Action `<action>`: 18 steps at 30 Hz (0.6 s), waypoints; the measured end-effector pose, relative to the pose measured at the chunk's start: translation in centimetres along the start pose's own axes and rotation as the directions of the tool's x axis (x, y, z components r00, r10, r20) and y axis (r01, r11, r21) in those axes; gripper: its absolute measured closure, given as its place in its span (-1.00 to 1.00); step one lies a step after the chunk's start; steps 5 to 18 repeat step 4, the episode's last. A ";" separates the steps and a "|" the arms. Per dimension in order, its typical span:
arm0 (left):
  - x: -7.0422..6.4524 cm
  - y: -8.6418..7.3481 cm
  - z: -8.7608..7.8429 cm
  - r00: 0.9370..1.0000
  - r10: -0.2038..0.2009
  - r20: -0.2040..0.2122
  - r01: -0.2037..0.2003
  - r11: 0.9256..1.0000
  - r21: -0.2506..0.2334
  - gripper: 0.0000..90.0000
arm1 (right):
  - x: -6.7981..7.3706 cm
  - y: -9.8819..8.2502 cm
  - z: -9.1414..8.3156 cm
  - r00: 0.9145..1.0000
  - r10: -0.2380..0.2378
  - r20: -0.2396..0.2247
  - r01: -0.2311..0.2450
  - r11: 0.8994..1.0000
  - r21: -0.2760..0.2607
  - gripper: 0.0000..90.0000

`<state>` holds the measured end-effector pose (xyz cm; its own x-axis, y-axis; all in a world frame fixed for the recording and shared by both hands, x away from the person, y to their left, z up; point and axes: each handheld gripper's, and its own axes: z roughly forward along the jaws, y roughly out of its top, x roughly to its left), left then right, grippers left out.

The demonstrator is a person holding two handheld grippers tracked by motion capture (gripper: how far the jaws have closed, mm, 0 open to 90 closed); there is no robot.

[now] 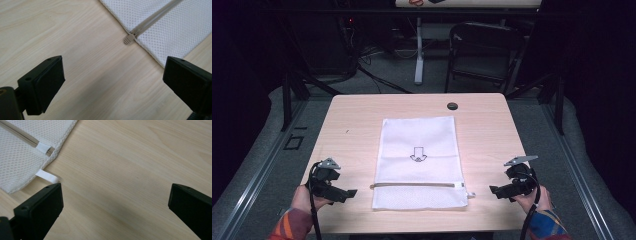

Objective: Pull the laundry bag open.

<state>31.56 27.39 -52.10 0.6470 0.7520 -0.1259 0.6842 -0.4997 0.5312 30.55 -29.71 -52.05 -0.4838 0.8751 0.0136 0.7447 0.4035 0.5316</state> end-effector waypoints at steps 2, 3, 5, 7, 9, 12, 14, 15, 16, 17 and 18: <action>0.2 0.0 0.3 1.000 -0.008 0.002 0.008 1.000 0.009 -0.95 | 0.3 0.2 0.3 1.000 -0.023 0.007 0.023 1.000 0.008 -1.00; 0.3 0.0 0.4 1.000 -0.008 0.008 0.008 1.000 0.015 -0.95 | 0.3 0.1 0.5 1.000 -0.027 0.005 0.027 1.000 0.014 -1.00; 0.4 -0.1 0.6 1.000 -0.015 0.010 0.015 1.000 0.015 -0.96 | 0.3 0.1 0.7 0.999 -0.035 0.011 0.035 0.999 0.032 -1.00; 0.4 -0.1 0.6 1.000 -0.015 0.010 0.015 1.000 0.015 -0.96 | 0.3 0.1 0.7 0.999 -0.035 0.011 0.035 0.999 0.032 -1.00; 0.4 -0.1 0.6 1.000 -0.015 0.010 0.015 1.000 0.015 -0.96 | 0.3 0.1 0.7 0.999 -0.035 0.011 0.035 0.999 0.032 -1.00; 0.4 -0.1 0.6 1.000 -0.015 0.010 0.015 1.000 0.015 -0.96 | 0.3 0.1 0.7 0.999 -0.035 0.011 0.035 0.999 0.032 -1.00; 0.4 -0.1 0.6 1.000 -0.015 0.010 0.015 1.000 0.015 -0.96 | 0.3 0.1 0.7 0.999 -0.035 0.011 0.035 0.999 0.032 -1.00; 0.4 -0.1 0.6 1.000 -0.015 0.010 0.015 1.000 0.015 -0.96 | 0.3 0.1 0.7 0.999 -0.035 0.011 0.035 0.999 0.032 -1.00; 0.4 -0.1 0.6 1.000 -0.015 0.010 0.015 1.000 0.015 -0.96 | 0.3 0.1 0.7 0.999 -0.035 0.011 0.035 0.999 0.032 -1.00; 0.4 -0.1 0.6 1.000 -0.015 0.010 0.015 1.000 0.015 -0.96 | 0.3 0.1 0.7 0.999 -0.035 0.011 0.035 0.999 0.032 -1.00; 0.4 -0.1 0.6 1.000 -0.015 0.010 0.015 1.000 0.015 -0.96 | 0.3 0.1 0.7 0.999 -0.035 0.011 0.035 0.999 0.032 -1.00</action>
